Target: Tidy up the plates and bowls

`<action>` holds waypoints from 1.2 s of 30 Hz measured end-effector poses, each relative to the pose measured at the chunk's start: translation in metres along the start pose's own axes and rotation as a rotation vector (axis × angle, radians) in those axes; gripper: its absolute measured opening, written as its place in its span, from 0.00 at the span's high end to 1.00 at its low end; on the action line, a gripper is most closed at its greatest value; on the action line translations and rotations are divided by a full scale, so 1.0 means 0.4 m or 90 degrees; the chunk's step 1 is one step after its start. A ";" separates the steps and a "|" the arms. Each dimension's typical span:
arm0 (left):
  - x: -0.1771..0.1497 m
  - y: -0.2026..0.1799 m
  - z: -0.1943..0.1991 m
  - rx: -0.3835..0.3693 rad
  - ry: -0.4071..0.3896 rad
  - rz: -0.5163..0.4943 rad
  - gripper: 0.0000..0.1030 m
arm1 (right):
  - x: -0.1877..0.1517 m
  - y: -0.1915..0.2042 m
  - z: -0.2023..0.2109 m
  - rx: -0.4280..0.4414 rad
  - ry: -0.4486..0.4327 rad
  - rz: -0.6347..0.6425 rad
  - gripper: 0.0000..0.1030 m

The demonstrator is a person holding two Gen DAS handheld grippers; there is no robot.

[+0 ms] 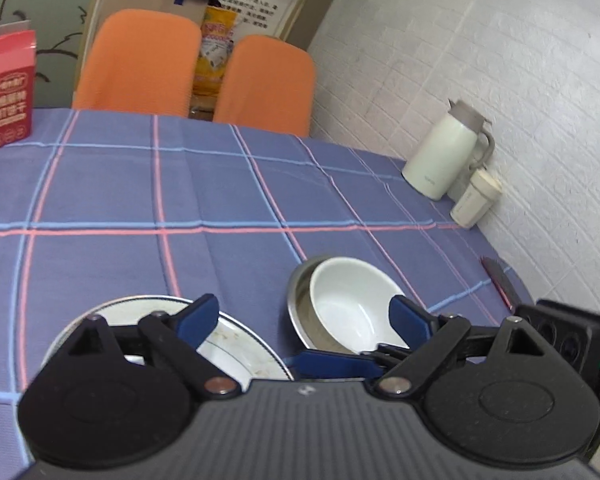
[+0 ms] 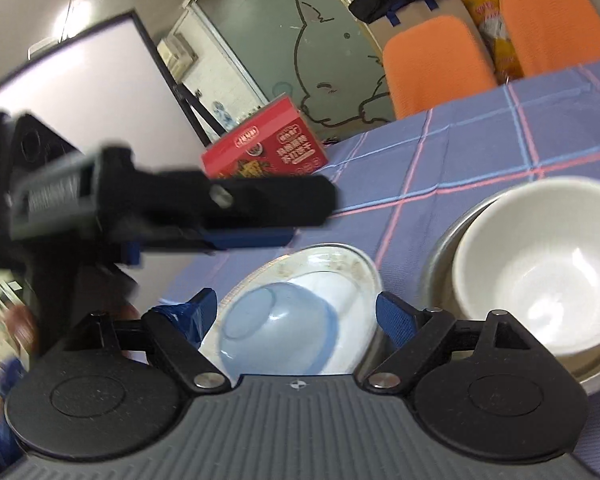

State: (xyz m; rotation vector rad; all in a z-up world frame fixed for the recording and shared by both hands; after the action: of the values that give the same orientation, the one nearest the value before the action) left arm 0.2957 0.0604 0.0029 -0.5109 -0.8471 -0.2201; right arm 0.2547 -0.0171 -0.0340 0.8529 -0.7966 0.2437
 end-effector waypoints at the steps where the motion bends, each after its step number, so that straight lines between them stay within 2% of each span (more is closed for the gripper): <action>1: 0.005 0.017 0.020 0.016 -0.007 0.008 0.11 | 0.001 0.002 -0.001 -0.020 0.007 0.032 0.28; 4: 0.001 0.082 0.086 0.100 0.004 0.001 0.11 | 0.003 0.024 -0.003 -0.050 0.025 0.128 0.28; 6: -0.020 0.115 0.118 0.128 0.029 -0.015 0.11 | 0.003 0.051 -0.005 -0.052 0.031 0.177 0.28; 10: -0.087 0.138 0.121 0.120 0.087 -0.014 0.11 | -0.030 0.105 -0.037 -0.037 0.063 0.262 0.28; 14: -0.130 0.154 0.085 0.089 0.098 0.021 0.11 | -0.071 0.116 -0.077 -0.057 0.094 0.310 0.28; 16: -0.140 0.156 0.065 0.083 0.108 0.025 0.11 | -0.078 0.117 -0.088 -0.072 0.100 0.324 0.28; 18: -0.148 0.167 0.049 0.106 0.117 0.029 0.11 | -0.079 0.113 -0.099 -0.077 0.105 0.329 0.28; 23: -0.167 0.186 0.036 0.076 0.134 0.054 0.11 | -0.100 0.099 -0.134 -0.086 0.123 0.310 0.27; 26: -0.166 0.176 0.025 0.090 0.137 0.036 0.11 | -0.100 0.104 -0.138 -0.093 0.129 0.318 0.27; 30: -0.171 0.149 0.006 0.128 0.154 -0.008 0.10 | -0.102 0.113 -0.149 -0.120 0.186 0.343 0.26; 33: -0.170 0.156 0.006 0.125 0.147 0.003 0.10 | -0.106 0.113 -0.153 -0.125 0.204 0.353 0.26; 36: -0.168 0.156 0.012 0.130 0.134 0.012 0.10 | -0.106 0.112 -0.151 -0.124 0.195 0.328 0.26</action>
State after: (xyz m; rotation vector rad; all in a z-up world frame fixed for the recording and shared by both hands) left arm 0.2727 0.1154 -0.0671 -0.2975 -0.6512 -0.1649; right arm 0.2354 0.0622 -0.0620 0.4009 -0.7258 0.7232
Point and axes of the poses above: each gripper's, at about its wrist camera, not at the fingertips, and z roughly against the way its jaws point, y to its left, x to its top, the point moved 8 cm from there along -z, roughly the way its jaws point, and after that the axes turned 5 degrees about -z, right-handed, at the moved point
